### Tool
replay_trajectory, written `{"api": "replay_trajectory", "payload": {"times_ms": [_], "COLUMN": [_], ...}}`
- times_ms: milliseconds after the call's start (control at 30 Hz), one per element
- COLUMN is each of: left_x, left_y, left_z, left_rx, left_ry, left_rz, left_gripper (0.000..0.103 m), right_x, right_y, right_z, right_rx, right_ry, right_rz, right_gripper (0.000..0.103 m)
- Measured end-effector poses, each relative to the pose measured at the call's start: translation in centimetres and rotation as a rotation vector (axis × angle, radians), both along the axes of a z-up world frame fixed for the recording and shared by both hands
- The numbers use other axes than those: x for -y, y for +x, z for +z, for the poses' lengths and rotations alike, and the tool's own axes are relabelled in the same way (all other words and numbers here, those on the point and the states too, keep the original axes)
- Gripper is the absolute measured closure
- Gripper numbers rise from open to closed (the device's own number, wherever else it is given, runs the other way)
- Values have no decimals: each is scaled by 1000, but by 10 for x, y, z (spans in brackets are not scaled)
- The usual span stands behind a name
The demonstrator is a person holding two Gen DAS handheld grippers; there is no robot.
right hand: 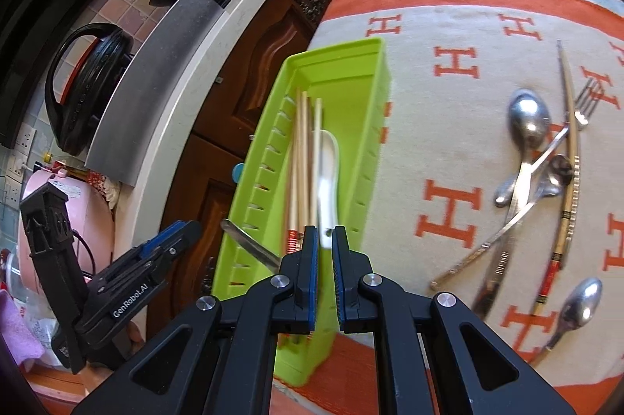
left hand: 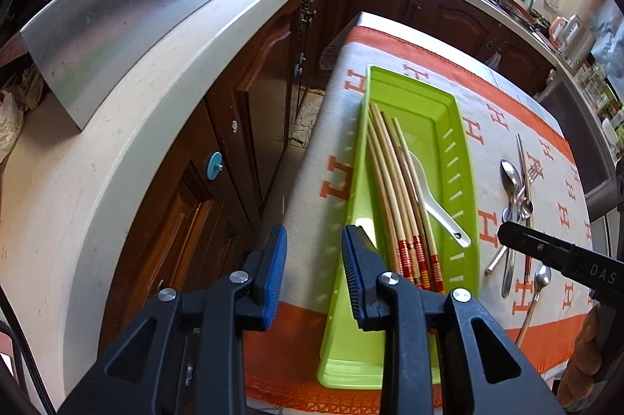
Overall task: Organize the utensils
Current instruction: 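Lower the red-striped chopstick into the tray and open the right tool, then move both open tools back over the remaining spoons and fork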
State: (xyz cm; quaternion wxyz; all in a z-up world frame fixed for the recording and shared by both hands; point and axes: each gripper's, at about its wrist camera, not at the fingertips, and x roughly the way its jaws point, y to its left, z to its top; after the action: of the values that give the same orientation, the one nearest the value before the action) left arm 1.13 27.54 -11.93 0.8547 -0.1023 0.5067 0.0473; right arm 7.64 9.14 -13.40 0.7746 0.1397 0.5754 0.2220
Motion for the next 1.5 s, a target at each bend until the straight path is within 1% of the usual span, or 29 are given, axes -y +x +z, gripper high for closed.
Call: {"api": "replay_trajectory", "payload": {"times_ms": [267,500,833,1033,1133,1267,1433,1500], "left_x": [21,47,106,142,158,176,189,192], "left_y": [-3,-4,6,13,16,19,25,27], "left_z": [1,4,8,7,3,-2,-8,-10], "left_rx": [-17,-29,-53,-73,-88,-103,-120,-129], "left_ry": [12,24,26,38,48,58,62,58], "left_rz": [-47,-100,-219,-284,-313,-344,-367,-370], "left_gripper": [76,76,76,76,76,76,76,76], "right_x": [37,88,174,211,224,233,230,223], "right_y": [-13,-25,-40,-44,-46,-49,-50,-49], "right_z": [5,1,-15,-25,-33,-48,-66,-70], "right_rx": [15,4,-24,-39,-58,-96,-146,-149], "right_ry": [-2,14,55,71,79,82,113,116], "right_rz": [-41,-113,-264,-319,-336,-348,-329,-311], "right_gripper": [96,96,96,96,95,86,84,84]}}
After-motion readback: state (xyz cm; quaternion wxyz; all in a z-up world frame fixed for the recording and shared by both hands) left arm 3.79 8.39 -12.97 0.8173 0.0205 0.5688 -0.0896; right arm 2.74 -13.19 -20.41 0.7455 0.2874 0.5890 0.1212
